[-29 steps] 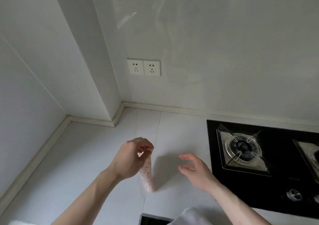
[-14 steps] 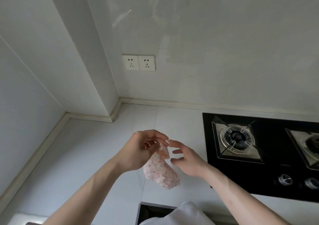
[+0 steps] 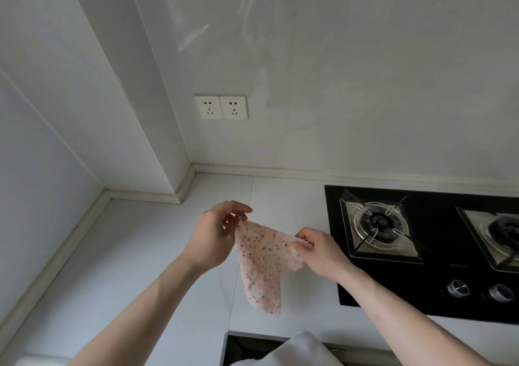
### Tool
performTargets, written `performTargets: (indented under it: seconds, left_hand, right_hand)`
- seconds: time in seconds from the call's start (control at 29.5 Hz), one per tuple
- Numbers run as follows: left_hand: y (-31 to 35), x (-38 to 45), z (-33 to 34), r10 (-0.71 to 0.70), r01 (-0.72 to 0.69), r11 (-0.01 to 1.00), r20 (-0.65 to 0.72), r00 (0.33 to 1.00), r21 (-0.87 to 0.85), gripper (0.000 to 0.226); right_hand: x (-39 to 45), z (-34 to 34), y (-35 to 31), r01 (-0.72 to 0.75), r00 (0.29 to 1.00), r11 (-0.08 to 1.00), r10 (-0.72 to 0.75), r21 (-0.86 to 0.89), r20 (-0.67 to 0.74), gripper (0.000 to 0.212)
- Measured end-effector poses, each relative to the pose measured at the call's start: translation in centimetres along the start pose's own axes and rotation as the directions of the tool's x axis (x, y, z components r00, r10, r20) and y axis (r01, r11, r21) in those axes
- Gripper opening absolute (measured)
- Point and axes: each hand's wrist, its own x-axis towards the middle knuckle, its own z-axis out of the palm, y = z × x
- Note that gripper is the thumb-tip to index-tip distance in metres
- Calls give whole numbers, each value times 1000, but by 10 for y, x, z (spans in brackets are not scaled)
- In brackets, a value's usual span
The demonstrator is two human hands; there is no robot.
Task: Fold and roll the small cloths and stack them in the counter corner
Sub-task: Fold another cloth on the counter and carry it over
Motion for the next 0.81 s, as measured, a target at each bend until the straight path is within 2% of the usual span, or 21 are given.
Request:
performTargets:
  seconds: [0.17, 0.3, 0.37, 0.44, 0.54, 0.68, 0.81]
  left_hand:
    - [-24, 19, 7, -23, 25, 995, -20, 1000, 94, 45]
    - [-18, 37, -1, 17, -9, 998, -114, 993, 65, 38]
    - [-16, 39, -3, 40, -33, 998, -134, 990, 53, 31]
    - [-20, 34, 0, 53, -48, 997, -109, 993, 55, 28]
    - [-36, 14, 19, 40, -39, 997, -14, 999, 72, 29]
    - [-69, -23, 56, -55, 35, 987, 126, 991, 155, 25]
    - [-96, -65, 90, -181, 103, 957, 276, 944, 272, 21]
  right_hand:
    - [12, -32, -9, 64, 986, 998, -63, -3, -155, 12]
    - [15, -61, -23, 140, 937, 990, -128, 12, -326, 5]
    - [11, -70, -22, 168, 921, 986, -158, -2, -356, 5]
    - [3, -74, -17, 185, 926, 983, -180, -18, -332, 4]
    - [-13, -67, 2, 156, 960, 984, -170, -81, -224, 3]
    - [-33, -36, 48, 44, 995, 991, -54, -125, -81, 14]
    - [-55, 1, 88, -96, 991, 979, 112, -181, 78, 19]
